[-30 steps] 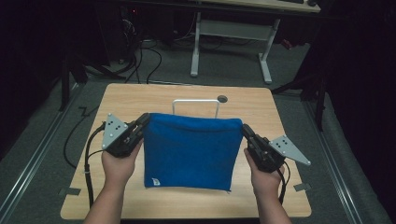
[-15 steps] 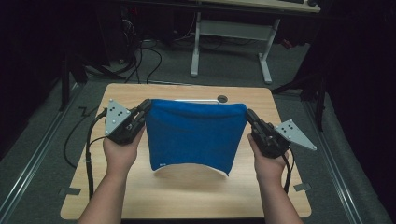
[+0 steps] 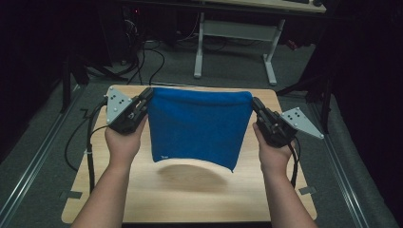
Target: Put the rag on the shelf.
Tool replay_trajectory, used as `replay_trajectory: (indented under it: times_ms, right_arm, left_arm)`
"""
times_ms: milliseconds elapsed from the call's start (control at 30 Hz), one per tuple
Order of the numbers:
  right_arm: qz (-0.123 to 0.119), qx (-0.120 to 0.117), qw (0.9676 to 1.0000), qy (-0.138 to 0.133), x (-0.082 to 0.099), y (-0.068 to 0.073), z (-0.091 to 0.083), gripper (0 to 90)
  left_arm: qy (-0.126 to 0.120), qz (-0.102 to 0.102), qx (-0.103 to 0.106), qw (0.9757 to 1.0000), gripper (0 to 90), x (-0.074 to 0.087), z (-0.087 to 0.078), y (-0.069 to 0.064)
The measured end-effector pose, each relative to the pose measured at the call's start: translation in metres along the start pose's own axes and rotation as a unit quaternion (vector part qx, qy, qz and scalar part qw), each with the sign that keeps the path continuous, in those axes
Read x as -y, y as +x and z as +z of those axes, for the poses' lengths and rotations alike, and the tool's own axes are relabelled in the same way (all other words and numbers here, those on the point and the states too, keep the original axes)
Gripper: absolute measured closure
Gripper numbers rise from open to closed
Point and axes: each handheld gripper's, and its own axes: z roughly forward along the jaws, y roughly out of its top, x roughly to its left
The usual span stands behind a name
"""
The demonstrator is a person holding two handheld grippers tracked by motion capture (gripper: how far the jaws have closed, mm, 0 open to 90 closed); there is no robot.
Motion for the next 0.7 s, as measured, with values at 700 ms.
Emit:
replay_trajectory:
  times_ms: [700]
  right_arm:
    - [0.001,0.024,0.9996,0.014,-0.017,-0.025,0.061,88.9]
  left_arm:
    - [0.014,0.025,-0.026,0.9992,88.1,-0.023,0.069,0.03]
